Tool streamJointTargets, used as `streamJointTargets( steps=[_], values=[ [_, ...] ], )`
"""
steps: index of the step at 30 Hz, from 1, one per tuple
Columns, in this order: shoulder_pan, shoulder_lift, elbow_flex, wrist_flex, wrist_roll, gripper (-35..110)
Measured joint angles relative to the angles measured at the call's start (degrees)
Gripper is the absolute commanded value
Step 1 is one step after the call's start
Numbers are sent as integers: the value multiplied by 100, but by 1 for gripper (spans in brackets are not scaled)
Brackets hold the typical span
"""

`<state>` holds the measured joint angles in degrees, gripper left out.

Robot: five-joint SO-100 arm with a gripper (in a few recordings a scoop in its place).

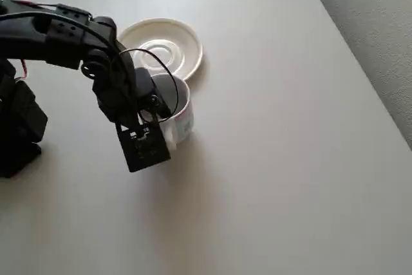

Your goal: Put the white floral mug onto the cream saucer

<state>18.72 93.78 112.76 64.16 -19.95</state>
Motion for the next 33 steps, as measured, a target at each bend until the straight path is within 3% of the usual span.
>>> streamJointTargets(
  steps=[5, 18, 33],
  values=[
    [18, -53, -26, -9, 35, -2],
    [26, 44, -97, -26, 9, -2],
    [-501, 1661, -79, 1433, 62, -2]
  ],
)
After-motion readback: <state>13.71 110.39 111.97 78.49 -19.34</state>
